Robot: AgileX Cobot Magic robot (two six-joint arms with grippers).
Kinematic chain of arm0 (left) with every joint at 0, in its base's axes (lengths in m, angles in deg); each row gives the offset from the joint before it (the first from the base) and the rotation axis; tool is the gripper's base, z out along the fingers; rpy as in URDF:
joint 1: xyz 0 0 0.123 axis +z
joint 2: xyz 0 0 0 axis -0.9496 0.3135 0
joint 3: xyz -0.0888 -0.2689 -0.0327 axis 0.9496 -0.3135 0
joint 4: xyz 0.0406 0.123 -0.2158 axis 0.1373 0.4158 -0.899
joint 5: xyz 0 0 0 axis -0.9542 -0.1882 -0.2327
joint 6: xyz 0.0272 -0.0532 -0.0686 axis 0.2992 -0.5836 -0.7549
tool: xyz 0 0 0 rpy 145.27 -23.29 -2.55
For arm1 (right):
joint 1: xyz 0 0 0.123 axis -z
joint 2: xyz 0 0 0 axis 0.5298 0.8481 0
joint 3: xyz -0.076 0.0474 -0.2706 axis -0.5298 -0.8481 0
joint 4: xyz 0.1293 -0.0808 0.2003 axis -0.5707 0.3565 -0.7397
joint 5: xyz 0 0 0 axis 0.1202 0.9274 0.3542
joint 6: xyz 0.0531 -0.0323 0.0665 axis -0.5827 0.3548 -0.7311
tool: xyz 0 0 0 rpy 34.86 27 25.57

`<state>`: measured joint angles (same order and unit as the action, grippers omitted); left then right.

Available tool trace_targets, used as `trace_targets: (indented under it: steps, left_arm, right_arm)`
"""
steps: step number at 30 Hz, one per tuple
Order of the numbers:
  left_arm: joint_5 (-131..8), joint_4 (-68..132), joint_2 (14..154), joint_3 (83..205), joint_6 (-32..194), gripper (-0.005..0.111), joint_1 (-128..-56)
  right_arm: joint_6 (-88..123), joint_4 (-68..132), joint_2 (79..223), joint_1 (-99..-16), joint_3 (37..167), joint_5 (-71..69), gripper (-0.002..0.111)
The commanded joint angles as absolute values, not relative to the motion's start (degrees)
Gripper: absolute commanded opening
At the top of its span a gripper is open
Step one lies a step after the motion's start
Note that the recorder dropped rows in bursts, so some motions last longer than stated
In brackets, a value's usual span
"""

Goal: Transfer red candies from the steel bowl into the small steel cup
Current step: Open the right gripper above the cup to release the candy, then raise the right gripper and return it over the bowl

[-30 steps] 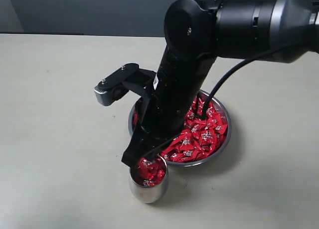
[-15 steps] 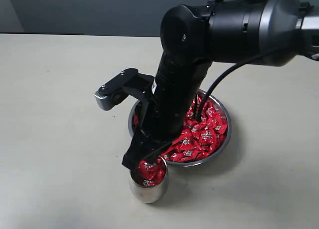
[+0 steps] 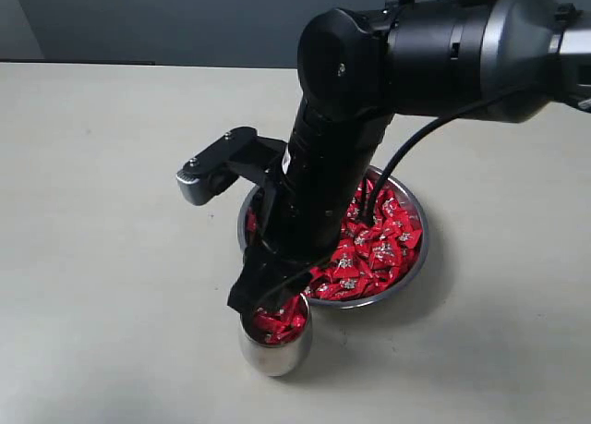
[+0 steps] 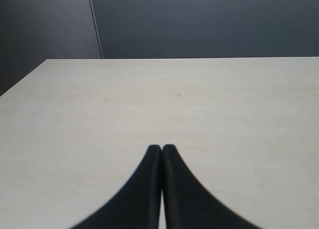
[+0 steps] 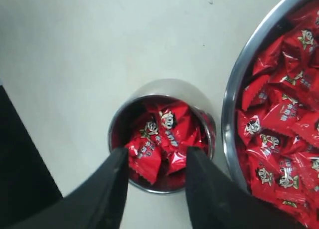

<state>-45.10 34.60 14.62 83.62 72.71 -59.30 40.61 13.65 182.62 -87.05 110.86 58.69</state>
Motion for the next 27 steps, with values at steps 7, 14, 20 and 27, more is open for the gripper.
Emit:
trace_targets:
  steps: [7,14,20,27]
  left_arm:
    - [-45.2,34.7,14.4,83.4,72.6,0.000,-59.3]
    - [-45.2,34.7,14.4,83.4,72.6,0.000,-59.3]
    - [-45.2,34.7,14.4,83.4,72.6,0.000,-59.3]
    - [-45.2,34.7,14.4,83.4,72.6,0.000,-59.3]
  right_arm:
    - [37.0,21.9,181.0,-86.6,112.7,58.8,0.038]
    - [26.5,42.7,179.9,-85.6,116.6,57.5,0.023]
    - [15.3,57.7,182.1,-85.3,116.6,54.6,0.009]
    - [13.2,58.2,188.5,-80.9,116.6,52.3,0.009]
